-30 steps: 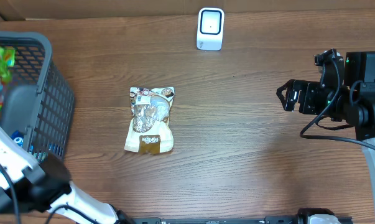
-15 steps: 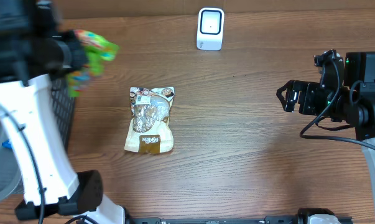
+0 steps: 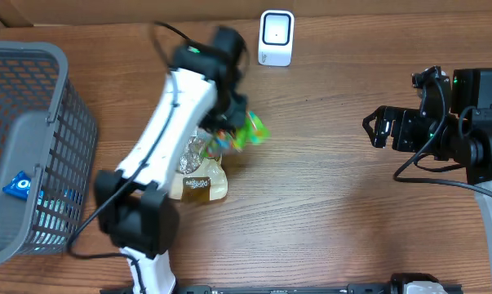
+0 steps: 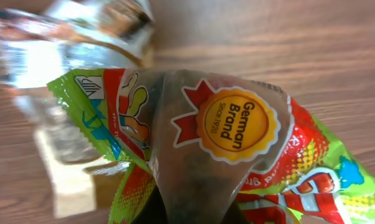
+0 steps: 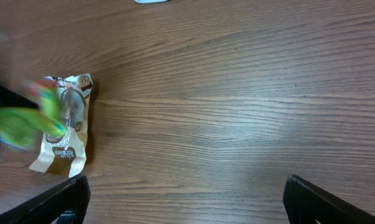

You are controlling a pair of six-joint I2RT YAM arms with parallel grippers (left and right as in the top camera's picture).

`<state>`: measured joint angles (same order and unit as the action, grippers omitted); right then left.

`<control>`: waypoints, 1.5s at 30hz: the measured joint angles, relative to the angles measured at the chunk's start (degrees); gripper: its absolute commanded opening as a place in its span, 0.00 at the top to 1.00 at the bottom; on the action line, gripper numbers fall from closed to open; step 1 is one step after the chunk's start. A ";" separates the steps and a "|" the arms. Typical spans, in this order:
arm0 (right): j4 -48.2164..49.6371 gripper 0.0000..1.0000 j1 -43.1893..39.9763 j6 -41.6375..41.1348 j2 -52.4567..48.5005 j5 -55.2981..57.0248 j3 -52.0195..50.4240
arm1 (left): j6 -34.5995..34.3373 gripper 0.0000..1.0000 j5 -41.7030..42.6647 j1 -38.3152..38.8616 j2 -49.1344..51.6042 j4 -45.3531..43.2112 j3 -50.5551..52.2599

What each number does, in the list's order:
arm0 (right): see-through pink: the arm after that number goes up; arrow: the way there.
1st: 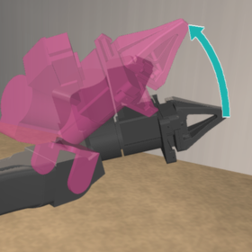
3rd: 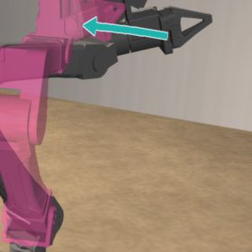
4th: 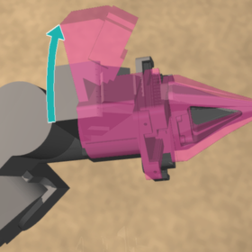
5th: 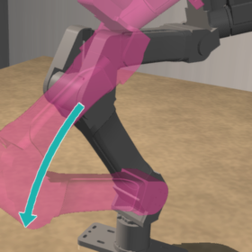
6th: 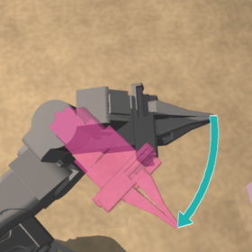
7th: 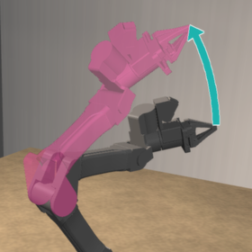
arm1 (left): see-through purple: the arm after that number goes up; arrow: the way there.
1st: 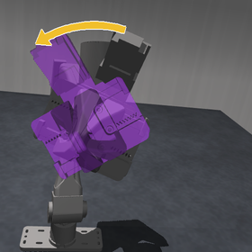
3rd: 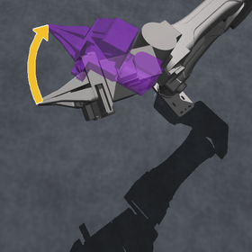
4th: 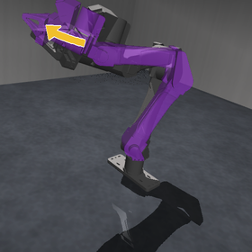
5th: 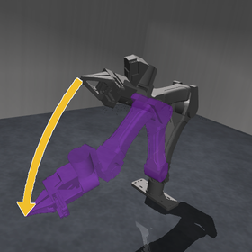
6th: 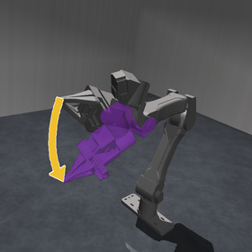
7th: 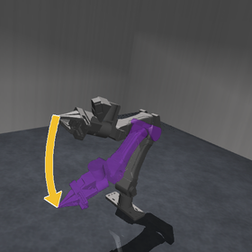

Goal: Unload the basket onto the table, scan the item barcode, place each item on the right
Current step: 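Place the Haribo bag beside the cookie bag with the left gripper, then reach into the basket and grasp the blue Oreo pack, left gripper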

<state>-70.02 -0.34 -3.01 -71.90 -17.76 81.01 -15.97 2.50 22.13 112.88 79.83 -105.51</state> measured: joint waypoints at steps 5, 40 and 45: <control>0.04 0.00 0.00 -0.02 0.00 0.00 0.00 | 0.04 0.96 0.07 3.10 3.08 -3.85 6.32; -0.20 0.00 0.00 -0.02 -0.02 -0.02 0.00 | -0.15 0.39 -3.96 -23.96 -6.14 16.57 -35.47; -0.24 0.00 0.00 0.00 0.00 -0.02 0.00 | -0.22 0.35 -3.93 -41.13 -11.26 16.65 -33.24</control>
<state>-70.26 -0.34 -3.01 -71.90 -17.78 81.01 -16.19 -1.43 -19.00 101.62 96.49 -138.76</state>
